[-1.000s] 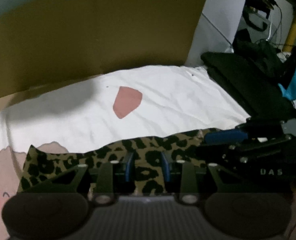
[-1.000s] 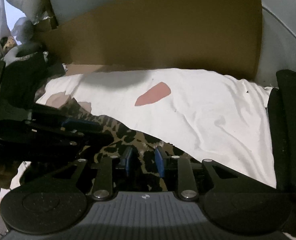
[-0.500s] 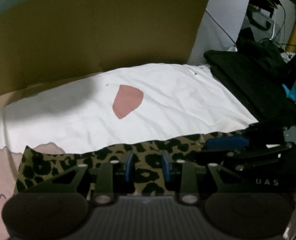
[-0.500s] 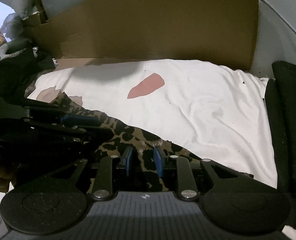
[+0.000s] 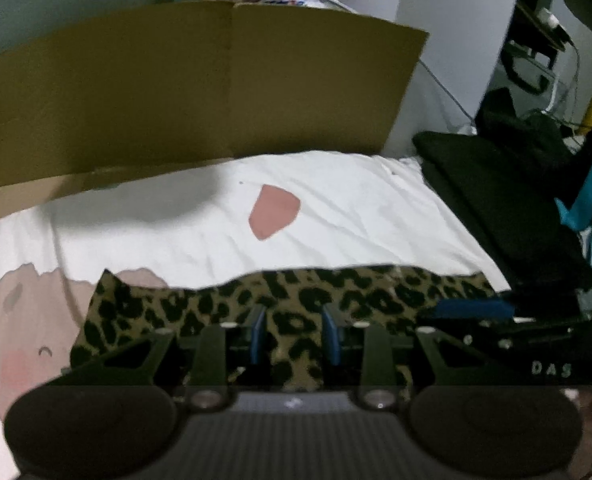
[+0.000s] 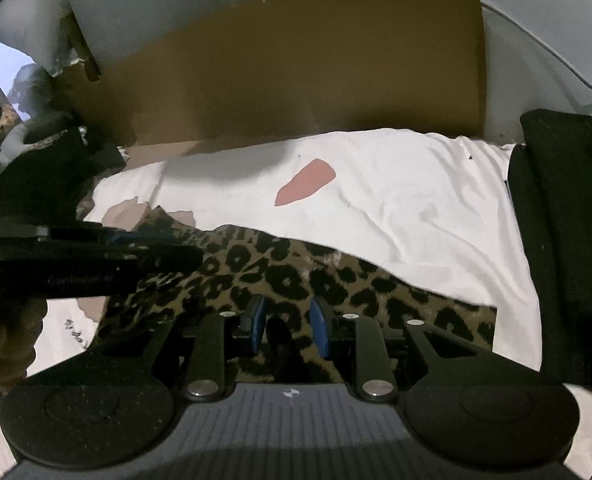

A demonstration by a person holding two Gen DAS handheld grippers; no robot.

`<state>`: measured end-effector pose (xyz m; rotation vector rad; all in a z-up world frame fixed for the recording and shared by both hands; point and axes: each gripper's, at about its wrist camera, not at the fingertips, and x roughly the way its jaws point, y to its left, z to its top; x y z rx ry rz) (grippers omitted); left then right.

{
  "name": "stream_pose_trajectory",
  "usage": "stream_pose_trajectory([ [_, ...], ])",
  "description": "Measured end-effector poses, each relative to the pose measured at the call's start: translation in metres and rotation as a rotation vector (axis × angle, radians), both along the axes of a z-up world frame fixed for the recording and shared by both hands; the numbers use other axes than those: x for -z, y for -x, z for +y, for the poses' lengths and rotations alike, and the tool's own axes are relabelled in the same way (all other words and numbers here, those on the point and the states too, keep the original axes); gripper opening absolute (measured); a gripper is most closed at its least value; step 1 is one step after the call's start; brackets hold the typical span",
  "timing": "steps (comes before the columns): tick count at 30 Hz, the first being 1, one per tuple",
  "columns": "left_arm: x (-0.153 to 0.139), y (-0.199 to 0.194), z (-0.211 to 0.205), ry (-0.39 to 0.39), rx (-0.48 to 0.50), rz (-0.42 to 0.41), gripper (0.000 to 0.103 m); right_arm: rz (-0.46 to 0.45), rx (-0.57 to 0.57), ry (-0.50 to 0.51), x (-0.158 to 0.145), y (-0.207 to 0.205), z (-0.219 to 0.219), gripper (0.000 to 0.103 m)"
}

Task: Fold clothes
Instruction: 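Spread the leopard garment flat with both grippers pulling its edges apart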

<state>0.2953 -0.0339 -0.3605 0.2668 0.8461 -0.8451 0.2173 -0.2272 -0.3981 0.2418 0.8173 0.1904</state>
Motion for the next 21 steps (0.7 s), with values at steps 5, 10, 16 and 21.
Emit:
stream_pose_trajectory([
  [5,-0.002,0.018,0.001,0.000,0.028,-0.017,0.033,-0.040,-0.011,0.033,-0.008,0.014,0.005,0.031],
  [10,-0.004,0.036,0.002,0.000,0.055,-0.033,0.035,-0.033,-0.028,0.039,-0.007,0.027,0.010,0.031],
  [16,0.006,0.052,0.009,-0.014,0.086,0.002,0.036,0.012,-0.048,0.048,0.006,0.043,0.018,0.039],
  [21,0.030,0.053,0.013,-0.087,0.083,0.032,0.036,0.045,-0.056,0.079,0.021,0.048,0.018,0.039],
])
